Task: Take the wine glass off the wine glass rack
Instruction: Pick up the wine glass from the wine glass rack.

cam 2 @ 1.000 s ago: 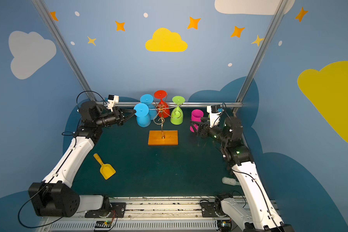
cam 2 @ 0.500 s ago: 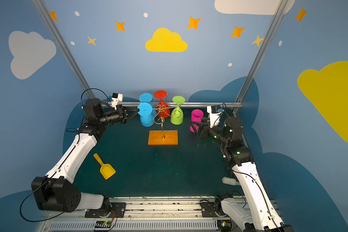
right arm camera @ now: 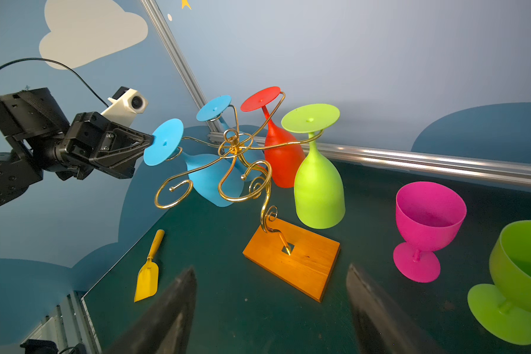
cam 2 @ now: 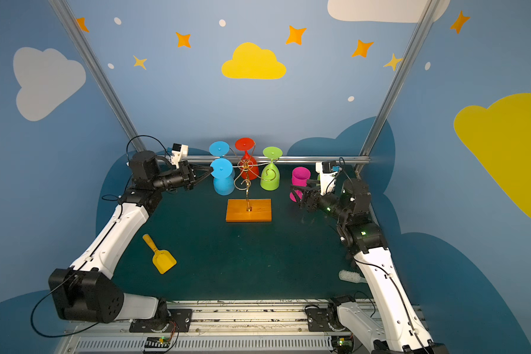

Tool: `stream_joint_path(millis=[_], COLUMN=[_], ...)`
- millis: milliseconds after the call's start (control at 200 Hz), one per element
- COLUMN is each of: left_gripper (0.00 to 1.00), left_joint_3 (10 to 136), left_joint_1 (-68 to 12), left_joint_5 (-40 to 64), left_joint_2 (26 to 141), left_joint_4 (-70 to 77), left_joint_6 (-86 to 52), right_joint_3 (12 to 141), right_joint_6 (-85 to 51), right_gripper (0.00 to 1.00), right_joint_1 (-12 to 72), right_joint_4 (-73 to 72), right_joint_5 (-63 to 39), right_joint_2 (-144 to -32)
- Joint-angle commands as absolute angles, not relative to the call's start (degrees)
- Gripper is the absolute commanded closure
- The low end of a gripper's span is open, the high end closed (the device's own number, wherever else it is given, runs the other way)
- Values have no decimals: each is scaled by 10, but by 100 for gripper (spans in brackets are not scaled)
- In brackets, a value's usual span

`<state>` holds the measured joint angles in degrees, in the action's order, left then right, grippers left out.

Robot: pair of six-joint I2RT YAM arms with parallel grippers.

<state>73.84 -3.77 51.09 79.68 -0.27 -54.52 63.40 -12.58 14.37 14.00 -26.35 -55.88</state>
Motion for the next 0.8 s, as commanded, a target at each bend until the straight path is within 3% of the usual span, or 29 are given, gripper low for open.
stream_joint_path(millis=[0,791], left_gripper=[97,97], left_joint_3=[746,736], left_joint_1=[-31,-3], left_joint_5=[499,482], left_joint_2=[771,756], left_joint_4=[-1,0], left_joint_6=[-531,-538], right_joint_3=[632,623], right_joint_6=[-120,-122], right_gripper=[24,24], right_joint_1=[146,146], right_joint_4=[136,143], right_joint_5=[-263,-260], right_joint_2=[-555,-538])
